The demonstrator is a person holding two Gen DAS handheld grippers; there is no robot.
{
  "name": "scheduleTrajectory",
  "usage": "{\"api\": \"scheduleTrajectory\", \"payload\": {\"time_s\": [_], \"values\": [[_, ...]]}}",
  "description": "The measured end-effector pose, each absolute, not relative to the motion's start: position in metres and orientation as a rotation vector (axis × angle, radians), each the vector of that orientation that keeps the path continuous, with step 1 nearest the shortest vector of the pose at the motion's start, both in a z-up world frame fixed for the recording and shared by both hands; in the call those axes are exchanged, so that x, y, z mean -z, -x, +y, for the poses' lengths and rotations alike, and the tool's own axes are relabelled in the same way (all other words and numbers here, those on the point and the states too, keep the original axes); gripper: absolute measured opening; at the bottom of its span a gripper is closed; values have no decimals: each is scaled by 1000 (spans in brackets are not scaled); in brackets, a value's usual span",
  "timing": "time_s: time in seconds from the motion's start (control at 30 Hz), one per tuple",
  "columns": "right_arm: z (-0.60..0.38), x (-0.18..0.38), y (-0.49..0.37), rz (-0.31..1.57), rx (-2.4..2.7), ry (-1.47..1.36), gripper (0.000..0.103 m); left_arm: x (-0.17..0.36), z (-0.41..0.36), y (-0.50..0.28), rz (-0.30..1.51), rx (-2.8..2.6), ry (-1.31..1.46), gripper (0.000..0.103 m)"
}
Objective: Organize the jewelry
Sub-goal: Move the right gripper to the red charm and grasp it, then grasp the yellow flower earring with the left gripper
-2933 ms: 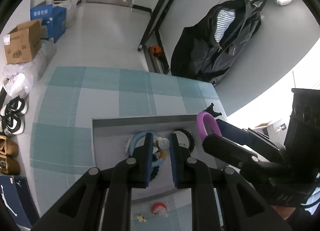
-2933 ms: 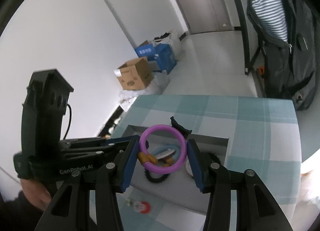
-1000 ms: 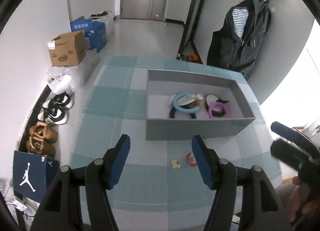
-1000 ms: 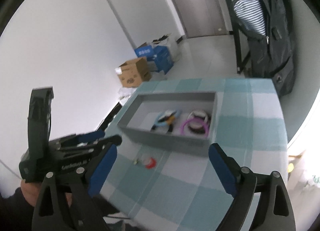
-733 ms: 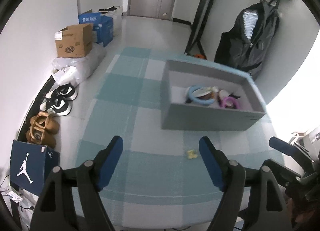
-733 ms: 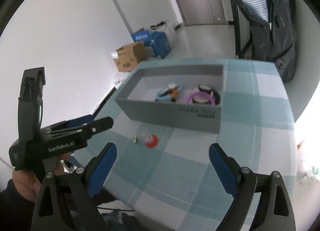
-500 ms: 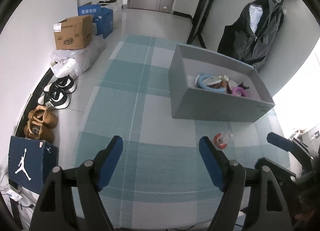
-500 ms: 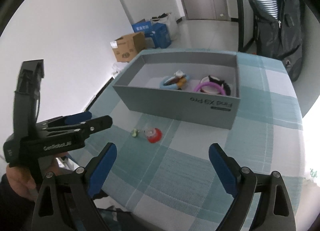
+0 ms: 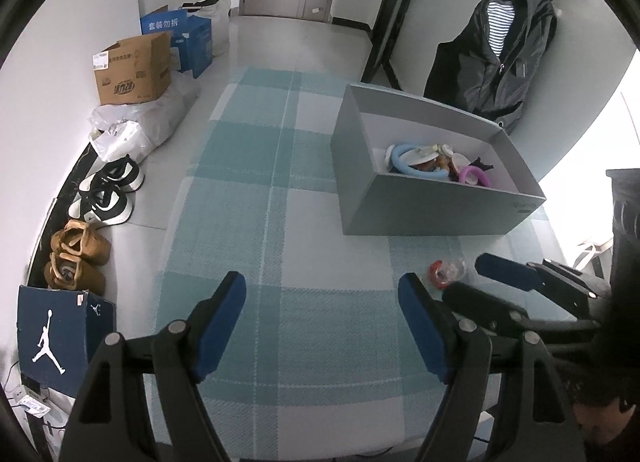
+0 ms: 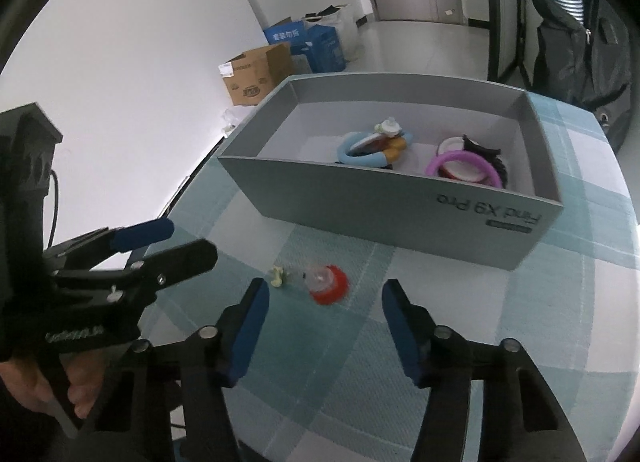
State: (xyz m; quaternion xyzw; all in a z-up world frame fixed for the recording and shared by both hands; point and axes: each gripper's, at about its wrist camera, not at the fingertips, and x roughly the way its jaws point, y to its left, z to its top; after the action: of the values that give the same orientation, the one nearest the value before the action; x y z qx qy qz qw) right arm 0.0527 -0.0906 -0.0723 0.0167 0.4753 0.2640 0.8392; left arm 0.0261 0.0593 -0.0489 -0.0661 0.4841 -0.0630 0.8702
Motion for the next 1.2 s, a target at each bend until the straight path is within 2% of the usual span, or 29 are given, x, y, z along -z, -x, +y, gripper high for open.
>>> {"api": "scheduleTrajectory", "payload": {"time_s": [0.1, 0.17, 0.23, 0.37, 0.47, 0.87, 1.2], "values": [[-87, 75, -56, 1009, -542, -41, 51, 51, 62, -28, 1029, 142, 164, 75], [-84, 75, -58, 1016, -539, -46, 41, 51, 62, -29, 1031, 144, 171, 75], [-83, 76, -58, 1009, -522, -30, 38, 51, 62, -30, 1030, 147, 171, 75], [-83, 77, -57, 1006, -517, -16, 23, 52, 60, -31, 1036, 158, 166, 75], [-83, 75, -53, 994, -530, -10, 16, 52, 58, -30, 1037, 165, 159, 75], [-92, 67, -48, 967, -537, -36, 16, 51, 56, -30, 1042, 182, 144, 75], [-136, 64, -47, 965, -480, -119, 16, 56, 31, -29, 1048, 267, 91, 75]]}}
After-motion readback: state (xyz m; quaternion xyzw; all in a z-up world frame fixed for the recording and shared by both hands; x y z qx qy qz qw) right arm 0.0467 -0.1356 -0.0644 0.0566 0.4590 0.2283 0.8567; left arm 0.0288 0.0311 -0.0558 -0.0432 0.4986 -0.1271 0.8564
